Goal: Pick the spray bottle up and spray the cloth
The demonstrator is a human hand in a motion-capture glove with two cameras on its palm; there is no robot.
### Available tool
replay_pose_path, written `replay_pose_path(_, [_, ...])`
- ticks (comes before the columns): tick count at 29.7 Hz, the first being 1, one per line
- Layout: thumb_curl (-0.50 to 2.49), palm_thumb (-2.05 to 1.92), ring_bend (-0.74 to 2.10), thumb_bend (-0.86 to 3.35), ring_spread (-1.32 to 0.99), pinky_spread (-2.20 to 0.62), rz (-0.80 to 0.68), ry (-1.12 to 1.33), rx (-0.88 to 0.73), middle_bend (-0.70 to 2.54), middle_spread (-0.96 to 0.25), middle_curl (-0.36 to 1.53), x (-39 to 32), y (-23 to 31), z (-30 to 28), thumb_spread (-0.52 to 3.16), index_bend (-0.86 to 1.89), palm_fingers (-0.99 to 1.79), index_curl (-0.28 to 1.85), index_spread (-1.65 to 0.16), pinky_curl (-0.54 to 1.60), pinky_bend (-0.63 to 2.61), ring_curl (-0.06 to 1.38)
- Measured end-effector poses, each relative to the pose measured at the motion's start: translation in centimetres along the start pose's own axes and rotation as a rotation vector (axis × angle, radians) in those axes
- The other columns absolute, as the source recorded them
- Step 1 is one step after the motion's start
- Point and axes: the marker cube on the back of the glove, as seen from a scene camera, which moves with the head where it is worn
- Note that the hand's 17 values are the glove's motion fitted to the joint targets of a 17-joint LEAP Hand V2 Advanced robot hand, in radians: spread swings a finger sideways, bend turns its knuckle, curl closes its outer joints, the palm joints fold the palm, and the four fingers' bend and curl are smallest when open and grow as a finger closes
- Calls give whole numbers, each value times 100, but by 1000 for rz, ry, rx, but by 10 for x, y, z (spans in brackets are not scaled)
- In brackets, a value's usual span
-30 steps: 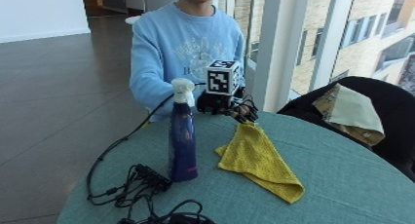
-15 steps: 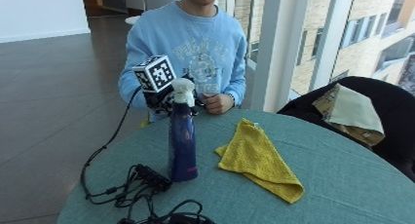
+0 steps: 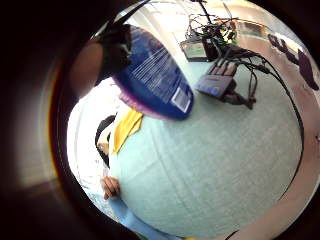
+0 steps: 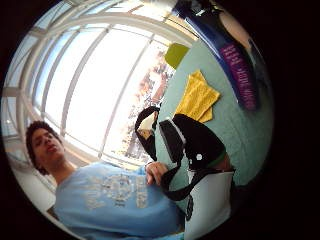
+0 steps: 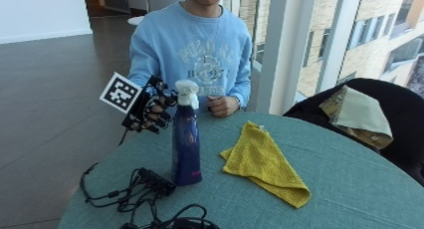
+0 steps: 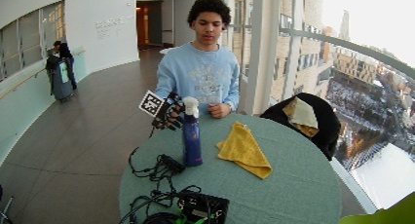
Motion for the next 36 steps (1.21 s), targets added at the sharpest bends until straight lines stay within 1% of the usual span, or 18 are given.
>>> replay_pose_path(2, [22, 56, 31, 10, -3, 18, 14, -44, 0, 20, -7, 32, 6, -6, 0, 114, 10, 60, 25, -40, 31, 29, 27])
replay_pose_path(6, [23, 58, 31, 8, -3, 17, 122, -152, -18, 19, -6, 33, 14, -18, 6, 114, 11, 57, 25, -39, 32, 32, 28])
replay_pose_path(16, [25, 60, 31, 2, -2, 17, 199, -290, -54, 20, -6, 35, 27, -49, 27, 110, 11, 54, 23, -39, 34, 36, 29])
replay_pose_path(26, [26, 59, 32, -3, -1, 18, 227, -305, -37, 24, -6, 37, 31, -70, 42, 104, 11, 55, 22, -39, 35, 36, 30])
replay_pose_path(28, [26, 58, 32, -3, -1, 18, 224, -303, -19, 24, -6, 37, 31, -70, 45, 103, 13, 57, 23, -39, 35, 35, 30])
replay_pose_path(30, [27, 60, 32, -2, -1, 19, 219, -291, -2, 23, -7, 37, 30, -70, 46, 102, 20, 65, 25, -36, 33, 30, 29])
replay_pose_path(36, [29, 63, 33, -2, -1, 21, 222, -228, 53, 20, -7, 37, 24, -72, 49, 98, 17, 74, 29, -34, 33, 27, 31])
